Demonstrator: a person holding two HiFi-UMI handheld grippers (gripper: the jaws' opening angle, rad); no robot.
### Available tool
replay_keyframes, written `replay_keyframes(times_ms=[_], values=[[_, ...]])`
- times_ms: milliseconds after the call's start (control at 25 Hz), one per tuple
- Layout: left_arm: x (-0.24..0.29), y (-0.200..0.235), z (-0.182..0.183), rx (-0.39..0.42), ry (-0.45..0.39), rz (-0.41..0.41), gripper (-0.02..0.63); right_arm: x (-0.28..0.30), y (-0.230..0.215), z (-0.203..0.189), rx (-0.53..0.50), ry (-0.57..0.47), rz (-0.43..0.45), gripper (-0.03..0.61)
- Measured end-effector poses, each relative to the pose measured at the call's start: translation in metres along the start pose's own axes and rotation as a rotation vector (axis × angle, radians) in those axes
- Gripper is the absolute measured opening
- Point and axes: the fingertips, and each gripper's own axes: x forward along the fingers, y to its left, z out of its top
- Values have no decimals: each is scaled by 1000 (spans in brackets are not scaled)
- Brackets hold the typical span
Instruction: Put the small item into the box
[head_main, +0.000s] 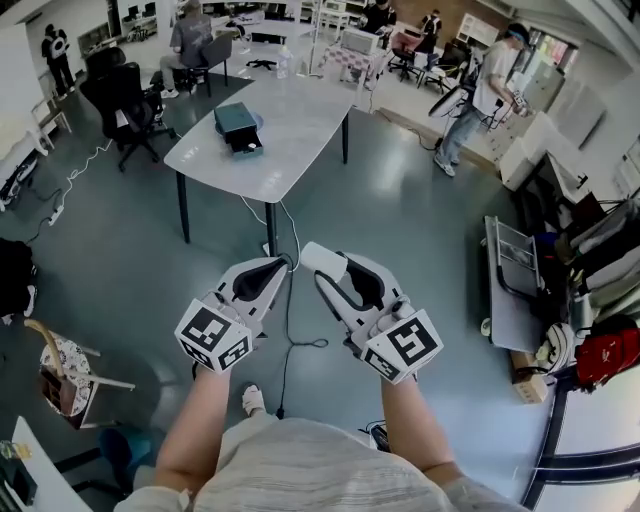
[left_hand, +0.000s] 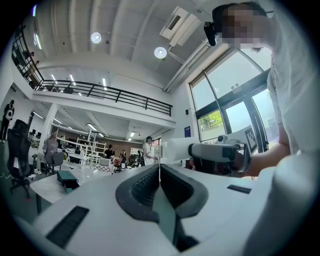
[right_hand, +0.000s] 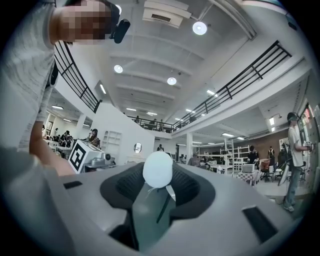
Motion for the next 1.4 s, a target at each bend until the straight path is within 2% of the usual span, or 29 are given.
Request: replay_keyframes(times_ms=[360,800,1160,1400], values=[[-61,104,13,22,-5,49,21,117,33,0,21,-40,42,176],[-98,182,6,-18,-20,92,21,202,54,-14,10,12,86,176],[-74,248,-9,-3,3,113,21,272,17,-40,32,25,113,176],[-31,309,-15,2,3,117,21,327,-35,-62,53,35,132,176]])
